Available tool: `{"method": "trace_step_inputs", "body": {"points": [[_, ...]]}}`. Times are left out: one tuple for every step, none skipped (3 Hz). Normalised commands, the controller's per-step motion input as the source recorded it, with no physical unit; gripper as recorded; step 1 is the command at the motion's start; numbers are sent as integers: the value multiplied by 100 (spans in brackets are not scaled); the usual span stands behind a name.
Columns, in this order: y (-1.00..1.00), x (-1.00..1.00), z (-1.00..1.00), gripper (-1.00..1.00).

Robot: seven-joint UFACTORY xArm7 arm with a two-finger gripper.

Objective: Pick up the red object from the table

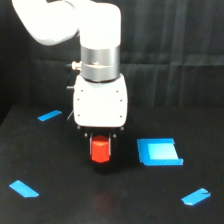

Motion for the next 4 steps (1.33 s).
{"method": "trace_step_inputs", "body": {"points": [[4, 22, 91, -100], [9, 16, 98, -100], [12, 12, 97, -100], [22, -2, 85, -91]]}}
